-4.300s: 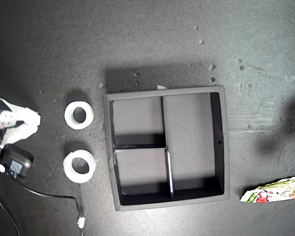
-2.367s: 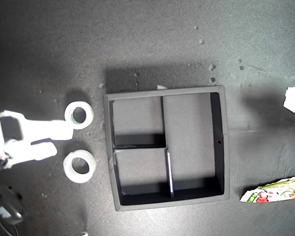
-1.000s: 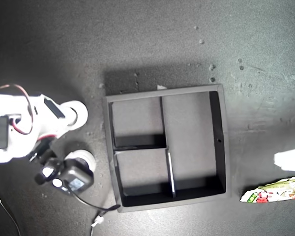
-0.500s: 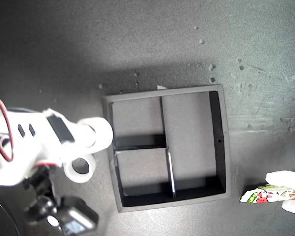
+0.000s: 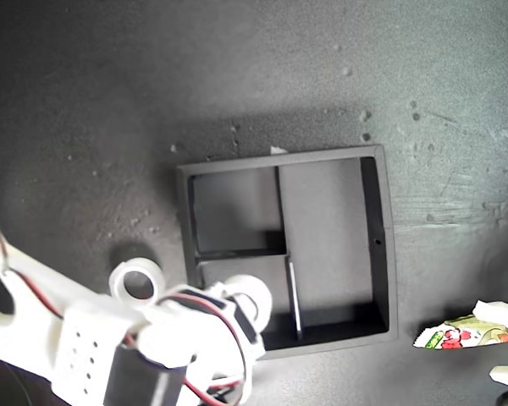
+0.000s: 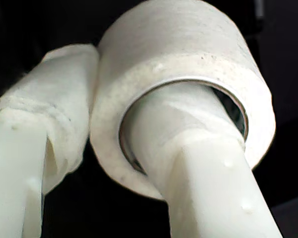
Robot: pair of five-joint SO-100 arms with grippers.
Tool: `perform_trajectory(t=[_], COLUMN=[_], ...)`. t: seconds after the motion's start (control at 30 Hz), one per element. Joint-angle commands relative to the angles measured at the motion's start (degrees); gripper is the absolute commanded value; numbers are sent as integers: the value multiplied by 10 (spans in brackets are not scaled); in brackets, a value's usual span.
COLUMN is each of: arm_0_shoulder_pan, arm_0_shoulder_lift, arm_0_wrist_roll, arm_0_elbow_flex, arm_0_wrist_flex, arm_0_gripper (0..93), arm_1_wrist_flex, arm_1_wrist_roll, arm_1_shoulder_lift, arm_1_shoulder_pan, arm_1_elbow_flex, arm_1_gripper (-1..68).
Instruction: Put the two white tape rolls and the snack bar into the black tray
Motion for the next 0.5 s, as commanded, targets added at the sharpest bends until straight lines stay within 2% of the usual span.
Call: perform_trajectory(t=[0.0,0.33,0.47], arm_0_shoulder_pan=[15,46,47], arm_0_shoulder_lift=[-33,-115,-127], arm_0_wrist_roll=[-28,-65,-75], arm_0_elbow_flex=[-84,-142,-150], arm_0_wrist_flex=[13,13,13], arm_0_gripper=[2,3,68], arm_1_wrist_flex=[-47,-71,-89], arm_1_wrist_roll=[6,4,4], arm_1_shoulder_lift=[-3,-4,-4], arm_1_shoulder_pan=[-7,-14,-13], arm_1_elbow_flex=[16,55,69], arm_1_gripper=[321,326,323])
